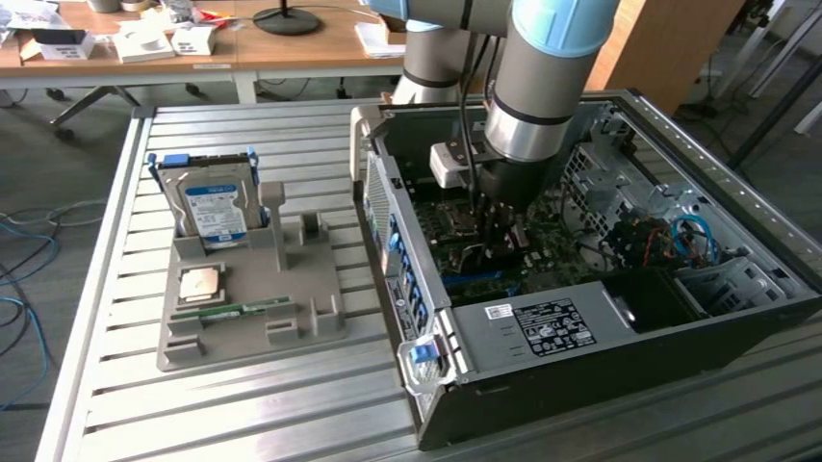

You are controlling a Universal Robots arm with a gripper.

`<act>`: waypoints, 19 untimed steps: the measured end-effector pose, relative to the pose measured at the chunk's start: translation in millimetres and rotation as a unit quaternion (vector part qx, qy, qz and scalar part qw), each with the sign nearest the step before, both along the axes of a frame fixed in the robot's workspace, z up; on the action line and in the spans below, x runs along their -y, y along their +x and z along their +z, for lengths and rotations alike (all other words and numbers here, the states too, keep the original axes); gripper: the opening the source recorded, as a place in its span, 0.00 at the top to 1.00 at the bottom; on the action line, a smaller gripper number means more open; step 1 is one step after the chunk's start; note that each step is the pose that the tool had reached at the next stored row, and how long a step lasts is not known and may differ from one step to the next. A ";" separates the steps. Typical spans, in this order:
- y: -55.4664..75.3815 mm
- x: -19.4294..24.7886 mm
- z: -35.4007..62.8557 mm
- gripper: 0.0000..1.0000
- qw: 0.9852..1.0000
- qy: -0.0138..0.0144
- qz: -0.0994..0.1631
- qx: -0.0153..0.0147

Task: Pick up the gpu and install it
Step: 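Insert the gpu into the slot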

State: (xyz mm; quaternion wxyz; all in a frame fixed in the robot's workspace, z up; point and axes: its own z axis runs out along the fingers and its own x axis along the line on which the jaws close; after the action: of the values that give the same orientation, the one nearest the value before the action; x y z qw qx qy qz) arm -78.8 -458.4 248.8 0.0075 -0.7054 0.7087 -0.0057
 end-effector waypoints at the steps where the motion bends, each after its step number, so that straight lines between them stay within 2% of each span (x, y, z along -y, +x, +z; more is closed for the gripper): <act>1: 0.0 0.0 0.0 0.74 1.000 0.000 0.000 0.000; 19: 0.0 0.0 -0.1 0.74 1.000 0.000 0.008 0.000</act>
State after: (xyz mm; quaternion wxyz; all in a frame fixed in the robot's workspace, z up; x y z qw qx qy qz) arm -78.9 -458.4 248.7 0.0076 -0.7111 0.7030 -0.0056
